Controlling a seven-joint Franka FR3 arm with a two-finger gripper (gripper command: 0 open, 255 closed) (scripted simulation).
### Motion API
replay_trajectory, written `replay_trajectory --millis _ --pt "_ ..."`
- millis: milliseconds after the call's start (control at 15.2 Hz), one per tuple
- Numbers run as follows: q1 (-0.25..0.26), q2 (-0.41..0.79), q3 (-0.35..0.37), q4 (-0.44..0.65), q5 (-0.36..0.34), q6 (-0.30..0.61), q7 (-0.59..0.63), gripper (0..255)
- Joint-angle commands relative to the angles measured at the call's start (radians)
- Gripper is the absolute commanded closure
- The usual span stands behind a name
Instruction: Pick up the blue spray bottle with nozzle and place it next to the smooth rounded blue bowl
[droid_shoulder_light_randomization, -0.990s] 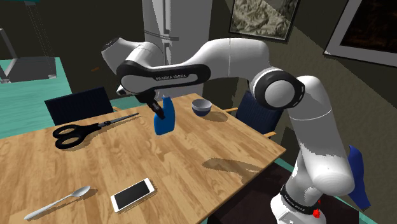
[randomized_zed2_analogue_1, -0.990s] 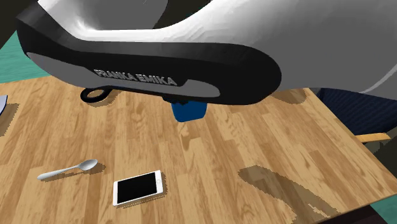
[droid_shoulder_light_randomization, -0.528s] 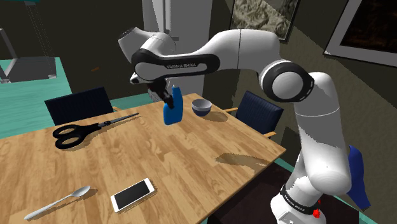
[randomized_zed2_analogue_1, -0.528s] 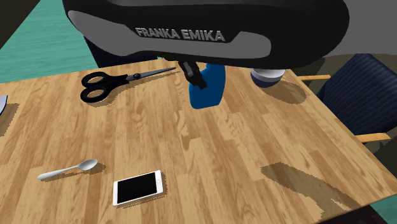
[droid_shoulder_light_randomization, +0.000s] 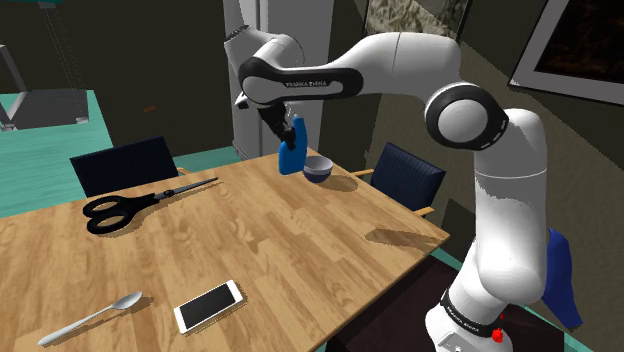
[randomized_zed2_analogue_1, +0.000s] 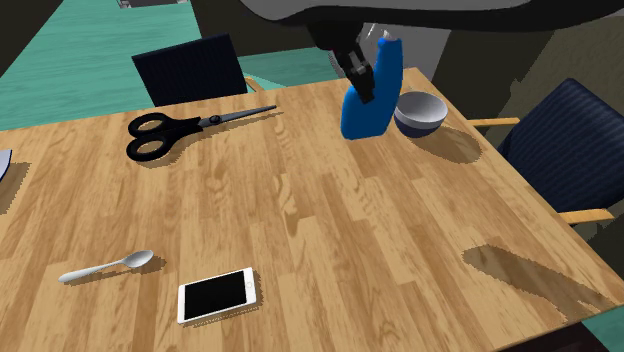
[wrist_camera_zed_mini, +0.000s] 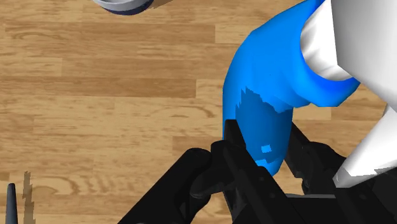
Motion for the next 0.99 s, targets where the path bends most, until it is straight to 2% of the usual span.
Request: replay_trajectory --millis 0,462,924 --pt "-0.030 -0.019 -0.012 -0.010 -0.001 0.010 -0.042 255" --pt "-0.123 -0.036 -0.058 0.037 -0.009 0.013 -0.196 255" --pt "-0.211 0.010 -0.106 0.175 -0.016 -0.008 -0.361 255"
